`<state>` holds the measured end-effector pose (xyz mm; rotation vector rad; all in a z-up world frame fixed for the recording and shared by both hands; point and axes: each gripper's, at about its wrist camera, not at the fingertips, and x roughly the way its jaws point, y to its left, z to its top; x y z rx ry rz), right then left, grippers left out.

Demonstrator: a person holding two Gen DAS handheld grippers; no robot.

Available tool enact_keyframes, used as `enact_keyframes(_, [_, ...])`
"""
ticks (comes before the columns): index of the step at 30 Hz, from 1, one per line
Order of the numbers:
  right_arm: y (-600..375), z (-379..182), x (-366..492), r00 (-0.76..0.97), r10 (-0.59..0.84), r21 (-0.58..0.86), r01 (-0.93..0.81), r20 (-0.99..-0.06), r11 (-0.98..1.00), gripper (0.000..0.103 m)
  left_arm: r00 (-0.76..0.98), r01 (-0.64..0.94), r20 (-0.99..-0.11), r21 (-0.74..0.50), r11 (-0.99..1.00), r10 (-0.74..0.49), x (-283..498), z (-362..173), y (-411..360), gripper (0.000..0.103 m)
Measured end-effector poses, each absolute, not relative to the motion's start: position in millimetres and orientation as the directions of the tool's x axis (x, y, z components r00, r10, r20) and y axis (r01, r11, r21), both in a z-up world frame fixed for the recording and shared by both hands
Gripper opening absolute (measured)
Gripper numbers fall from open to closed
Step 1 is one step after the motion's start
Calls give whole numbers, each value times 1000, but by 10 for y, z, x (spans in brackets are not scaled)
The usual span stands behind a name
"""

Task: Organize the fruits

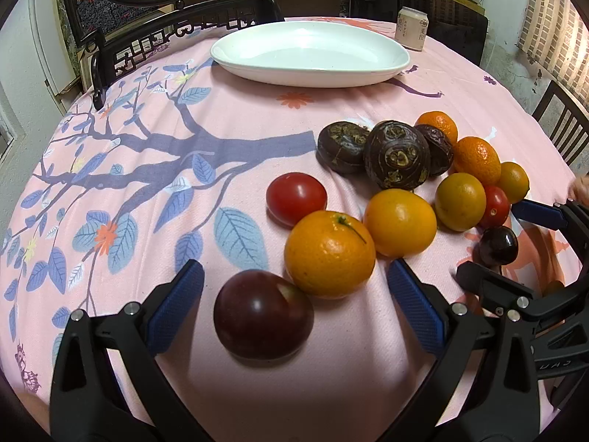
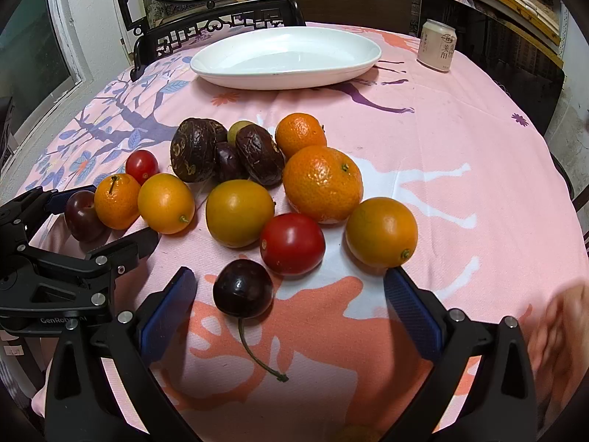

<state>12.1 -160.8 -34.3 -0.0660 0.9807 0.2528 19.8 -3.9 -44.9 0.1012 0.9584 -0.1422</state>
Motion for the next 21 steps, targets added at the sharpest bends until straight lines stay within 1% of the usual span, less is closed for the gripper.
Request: enact_keyframes(21, [-1611, -341, 123, 530, 183, 61, -240, -828, 969, 102, 564, 163, -822, 18, 986, -78, 198, -452, -30, 101])
